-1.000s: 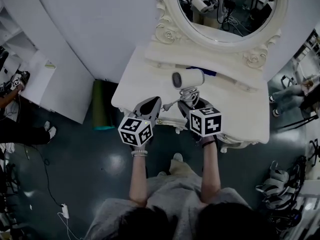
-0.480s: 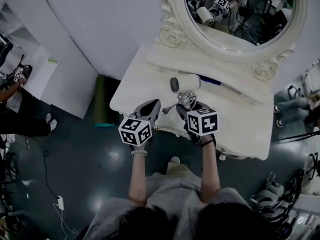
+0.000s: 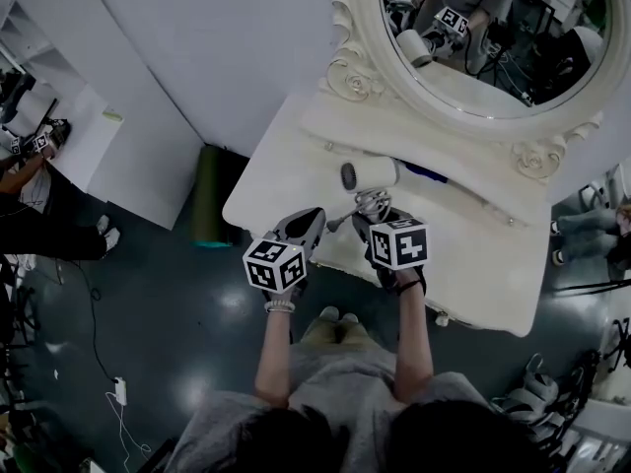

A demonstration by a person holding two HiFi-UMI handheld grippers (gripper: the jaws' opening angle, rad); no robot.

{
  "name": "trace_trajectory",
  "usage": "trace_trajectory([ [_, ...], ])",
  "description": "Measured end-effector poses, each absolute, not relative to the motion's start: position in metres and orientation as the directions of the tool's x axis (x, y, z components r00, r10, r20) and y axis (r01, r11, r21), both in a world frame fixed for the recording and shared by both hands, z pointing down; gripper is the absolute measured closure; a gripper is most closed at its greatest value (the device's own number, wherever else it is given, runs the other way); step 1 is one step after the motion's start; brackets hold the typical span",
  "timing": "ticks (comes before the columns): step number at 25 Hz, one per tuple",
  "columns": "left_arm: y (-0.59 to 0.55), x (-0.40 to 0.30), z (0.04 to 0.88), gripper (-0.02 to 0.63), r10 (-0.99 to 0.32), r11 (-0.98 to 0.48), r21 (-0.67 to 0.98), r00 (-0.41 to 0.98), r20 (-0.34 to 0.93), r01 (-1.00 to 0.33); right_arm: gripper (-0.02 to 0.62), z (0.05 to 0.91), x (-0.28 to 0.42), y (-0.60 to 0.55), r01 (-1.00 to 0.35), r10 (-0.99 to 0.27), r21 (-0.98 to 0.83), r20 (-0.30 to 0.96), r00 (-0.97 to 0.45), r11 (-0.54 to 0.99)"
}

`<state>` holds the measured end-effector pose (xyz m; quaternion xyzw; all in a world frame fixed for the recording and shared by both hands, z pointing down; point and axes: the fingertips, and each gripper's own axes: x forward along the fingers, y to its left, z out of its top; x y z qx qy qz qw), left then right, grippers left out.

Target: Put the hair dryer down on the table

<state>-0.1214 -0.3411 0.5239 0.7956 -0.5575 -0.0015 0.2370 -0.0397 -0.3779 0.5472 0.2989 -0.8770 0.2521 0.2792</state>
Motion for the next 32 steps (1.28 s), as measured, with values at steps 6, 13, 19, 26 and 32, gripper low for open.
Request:
trace_trajectory([
  [6,-0.352,-0.13,0.545,0.601,-0.872,-0.246,0.416,0.387,0.299,-0.876,0.4,0.567,-0.053,-0.387,-0.661,-0.343,-0.273,0.683,-0.645,0.699],
  [13,-0.361,-0.137,0.563,0.601,-0.862,-0.216,0.443,0.383,0.332,-0.87,0.4,0.592,-0.065,-0.391,-0.638,-0.279,-0.258,0.738,-0.615,0.725],
  [19,-0.362,-0.141,0.577,0.601,-0.855,-0.186,0.459,0.374,0.361,-0.869,0.4,0.608,-0.068,-0.395,-0.625,-0.243,-0.242,0.773,-0.587,0.742],
  [26,-0.361,-0.143,0.587,0.601,-0.846,-0.165,0.474,0.371,0.383,-0.865,0.4,0.622,-0.071,-0.396,-0.609,-0.207,-0.229,0.803,-0.56,0.76],
  [32,-0.361,-0.145,0.591,0.601,-0.839,-0.157,0.481,0.373,0.395,-0.863,0.399,0.633,-0.073,-0.395,-0.596,-0.177,-0.21,0.834,-0.523,0.775],
])
